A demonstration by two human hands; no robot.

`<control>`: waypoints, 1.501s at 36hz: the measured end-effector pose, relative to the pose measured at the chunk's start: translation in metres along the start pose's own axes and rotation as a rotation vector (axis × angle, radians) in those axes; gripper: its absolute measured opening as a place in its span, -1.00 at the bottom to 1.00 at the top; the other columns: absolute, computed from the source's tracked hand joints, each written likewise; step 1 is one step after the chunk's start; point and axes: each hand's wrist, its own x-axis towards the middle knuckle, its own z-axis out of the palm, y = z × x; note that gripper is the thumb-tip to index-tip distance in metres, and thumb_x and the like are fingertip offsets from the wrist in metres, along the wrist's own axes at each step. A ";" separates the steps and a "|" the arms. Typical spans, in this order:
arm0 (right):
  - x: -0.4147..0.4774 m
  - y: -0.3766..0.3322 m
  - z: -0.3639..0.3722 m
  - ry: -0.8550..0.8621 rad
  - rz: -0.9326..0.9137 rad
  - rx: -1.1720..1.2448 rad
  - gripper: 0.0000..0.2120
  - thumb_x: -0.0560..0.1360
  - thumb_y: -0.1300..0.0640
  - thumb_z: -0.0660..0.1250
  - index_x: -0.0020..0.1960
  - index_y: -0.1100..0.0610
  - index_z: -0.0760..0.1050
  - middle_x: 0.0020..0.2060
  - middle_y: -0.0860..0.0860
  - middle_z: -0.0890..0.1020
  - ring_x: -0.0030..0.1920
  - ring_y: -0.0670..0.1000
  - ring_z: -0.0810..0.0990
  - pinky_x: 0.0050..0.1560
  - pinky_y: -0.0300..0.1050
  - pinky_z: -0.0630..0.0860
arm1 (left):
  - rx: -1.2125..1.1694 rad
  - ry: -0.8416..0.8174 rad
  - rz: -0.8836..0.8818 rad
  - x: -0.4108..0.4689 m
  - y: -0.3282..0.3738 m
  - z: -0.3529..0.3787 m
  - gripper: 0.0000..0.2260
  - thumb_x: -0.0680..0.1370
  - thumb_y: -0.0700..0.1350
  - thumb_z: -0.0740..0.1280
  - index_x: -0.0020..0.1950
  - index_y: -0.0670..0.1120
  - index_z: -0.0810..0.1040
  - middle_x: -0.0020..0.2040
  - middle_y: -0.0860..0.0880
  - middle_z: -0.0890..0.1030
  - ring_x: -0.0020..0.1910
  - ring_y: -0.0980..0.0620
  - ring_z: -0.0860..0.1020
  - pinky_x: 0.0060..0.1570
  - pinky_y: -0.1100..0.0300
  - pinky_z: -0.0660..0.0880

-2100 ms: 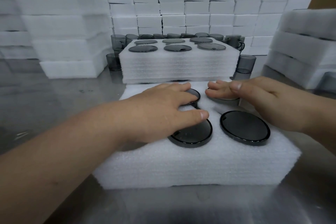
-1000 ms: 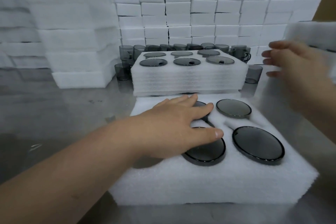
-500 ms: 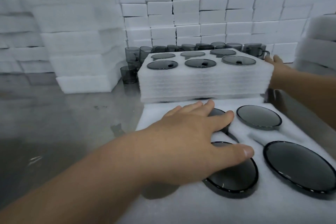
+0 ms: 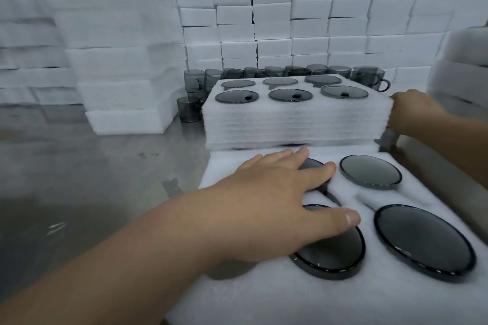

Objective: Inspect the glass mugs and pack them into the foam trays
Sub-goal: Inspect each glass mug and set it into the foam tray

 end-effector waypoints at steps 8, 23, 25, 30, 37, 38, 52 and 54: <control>-0.040 0.004 -0.037 0.461 0.116 0.487 -0.68 0.42 0.03 0.18 0.03 0.16 0.57 -0.06 0.22 0.58 -0.08 0.25 0.56 -0.07 0.02 0.50 | 0.029 0.015 0.002 0.001 -0.001 0.000 -0.41 0.47 0.36 0.07 0.47 0.31 0.00 0.52 0.22 -0.14 0.44 0.30 -0.18 0.29 0.34 -0.26; -0.197 -0.080 -0.097 0.525 -0.527 1.071 -0.80 0.42 0.13 0.24 -0.07 -0.17 0.45 -0.17 -0.11 0.52 -0.23 -0.25 0.49 -0.11 -0.41 0.39 | -0.402 0.174 -0.051 -0.008 -0.001 0.004 -0.23 0.34 0.51 -0.21 0.51 0.24 -0.05 0.48 0.25 0.16 0.46 0.23 0.09 0.37 0.23 0.05; -0.204 -0.083 -0.090 0.470 -0.590 1.008 -0.82 0.41 0.07 0.25 -0.07 -0.20 0.42 -0.17 -0.14 0.50 -0.21 -0.21 0.49 -0.10 -0.43 0.37 | -0.549 0.295 0.029 0.000 -0.011 0.008 -0.38 0.53 0.31 -0.13 0.53 0.06 0.04 0.47 0.13 0.24 0.43 0.14 0.20 0.36 0.20 0.15; -0.205 -0.081 -0.084 0.425 -0.631 1.003 -0.84 0.37 -0.03 0.23 -0.08 -0.25 0.42 -0.20 -0.21 0.49 -0.22 -0.24 0.48 -0.11 -0.45 0.37 | -0.650 0.390 0.160 0.002 -0.023 0.014 -0.45 0.58 0.08 0.14 0.51 -0.09 0.08 0.39 -0.09 0.40 0.34 -0.02 0.39 0.30 0.07 0.35; -0.209 -0.080 -0.084 0.465 -0.732 0.882 -0.83 0.41 0.04 0.25 0.00 -0.05 0.47 -0.19 -0.12 0.51 -0.19 -0.08 0.50 -0.09 -0.36 0.41 | -0.664 0.472 0.178 -0.003 0.003 0.003 -0.25 0.20 0.25 0.37 0.34 0.24 0.18 0.11 0.21 0.59 0.12 0.22 0.55 0.23 0.07 0.44; -0.210 -0.081 -0.084 0.464 -0.752 0.867 -0.82 0.41 0.05 0.25 0.01 -0.04 0.47 -0.20 -0.11 0.50 -0.19 -0.06 0.50 -0.08 -0.35 0.41 | -0.671 0.479 0.187 -0.002 0.002 0.004 -0.27 0.20 0.23 0.40 0.32 0.24 0.21 0.10 0.19 0.60 0.11 0.21 0.56 0.22 0.06 0.45; -0.211 -0.078 -0.084 0.455 -0.765 0.856 -0.74 0.43 0.04 0.23 0.11 -0.06 0.40 -0.01 -0.23 0.43 -0.19 -0.24 0.51 -0.04 -0.48 0.36 | -0.636 0.603 0.155 -0.001 0.000 0.002 -0.55 0.16 0.25 0.46 -0.02 0.25 0.40 -0.09 0.15 0.65 -0.10 0.27 0.61 -0.07 0.32 0.52; -0.211 -0.078 -0.084 0.446 -0.725 0.890 -0.73 0.41 0.01 0.22 0.10 -0.11 0.37 -0.02 -0.22 0.43 -0.21 -0.22 0.51 -0.12 -0.48 0.37 | -0.633 0.621 0.160 -0.001 -0.001 0.001 -0.54 0.13 0.31 0.40 -0.05 0.27 0.39 -0.12 0.21 0.64 -0.12 0.30 0.60 -0.15 0.44 0.48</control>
